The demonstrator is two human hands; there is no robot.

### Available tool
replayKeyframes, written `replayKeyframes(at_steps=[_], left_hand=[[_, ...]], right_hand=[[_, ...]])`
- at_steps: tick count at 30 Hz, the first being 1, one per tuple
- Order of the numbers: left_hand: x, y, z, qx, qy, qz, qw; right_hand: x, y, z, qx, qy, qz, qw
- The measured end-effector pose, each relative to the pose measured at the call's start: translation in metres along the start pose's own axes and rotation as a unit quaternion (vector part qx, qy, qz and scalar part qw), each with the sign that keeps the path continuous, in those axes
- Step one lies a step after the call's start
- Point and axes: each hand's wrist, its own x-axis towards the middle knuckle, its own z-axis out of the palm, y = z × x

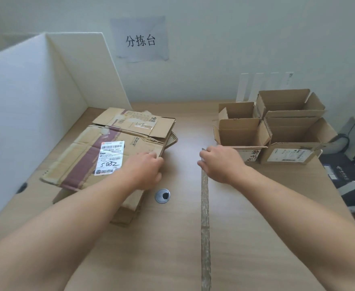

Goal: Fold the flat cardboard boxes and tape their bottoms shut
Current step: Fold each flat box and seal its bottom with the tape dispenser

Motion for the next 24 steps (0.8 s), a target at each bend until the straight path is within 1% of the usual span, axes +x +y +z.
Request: replayKeyframes(at_steps=[2,5,8,9,10,12,14,16,17,18,19,20,22,24], left_hand=[[-0.017,-0.025,0.002,-0.010,0.001,-0.021,1.000],[-0.044,-0.064,0.014,-0.044,-0.008,-0.047,0.998],[-0.071,-0.099,0.037,-0.087,-0.043,-0.019,0.995],[-0.078,-0.107,0.046,-0.104,-0.052,-0.001,0.993],[-0.084,-0.115,0.057,-0.116,-0.054,0.020,0.992],[-0.092,-0.128,0.076,-0.114,-0.034,0.061,0.991],[-0.098,-0.136,0.096,-0.084,0.006,0.099,0.992],[-0.102,-0.142,0.106,-0.066,0.088,0.140,0.984],[-0.104,-0.145,0.109,-0.078,0.126,0.150,0.978],[-0.106,-0.147,0.109,-0.091,0.167,0.155,0.969],[-0.109,-0.149,0.108,-0.097,0.199,0.161,0.962],[-0.110,-0.151,0.107,-0.095,0.238,0.170,0.952],[-0.114,-0.154,0.101,-0.095,0.306,0.179,0.930],[-0.119,-0.157,0.087,-0.109,0.361,0.171,0.910]], right_hand=[[0.004,-0.033,-0.004,0.028,-0.015,-0.006,0.999],[0.011,-0.085,0.002,0.120,-0.074,0.034,0.990],[0.013,-0.133,0.012,0.236,-0.111,0.093,0.961],[0.011,-0.147,0.016,0.291,-0.109,0.120,0.943],[0.008,-0.160,0.020,0.354,-0.101,0.152,0.917],[0.001,-0.185,0.028,0.470,-0.078,0.222,0.851],[-0.004,-0.208,0.034,0.555,-0.051,0.279,0.782],[-0.007,-0.228,0.034,0.638,-0.007,0.325,0.698],[-0.008,-0.238,0.031,0.676,0.018,0.340,0.654],[-0.010,-0.246,0.027,0.702,0.041,0.348,0.620],[-0.011,-0.252,0.023,0.714,0.061,0.351,0.604],[-0.014,-0.257,0.018,0.716,0.076,0.350,0.599],[-0.020,-0.264,0.010,0.705,0.097,0.348,0.610],[-0.029,-0.268,0.005,0.690,0.103,0.355,0.622]])
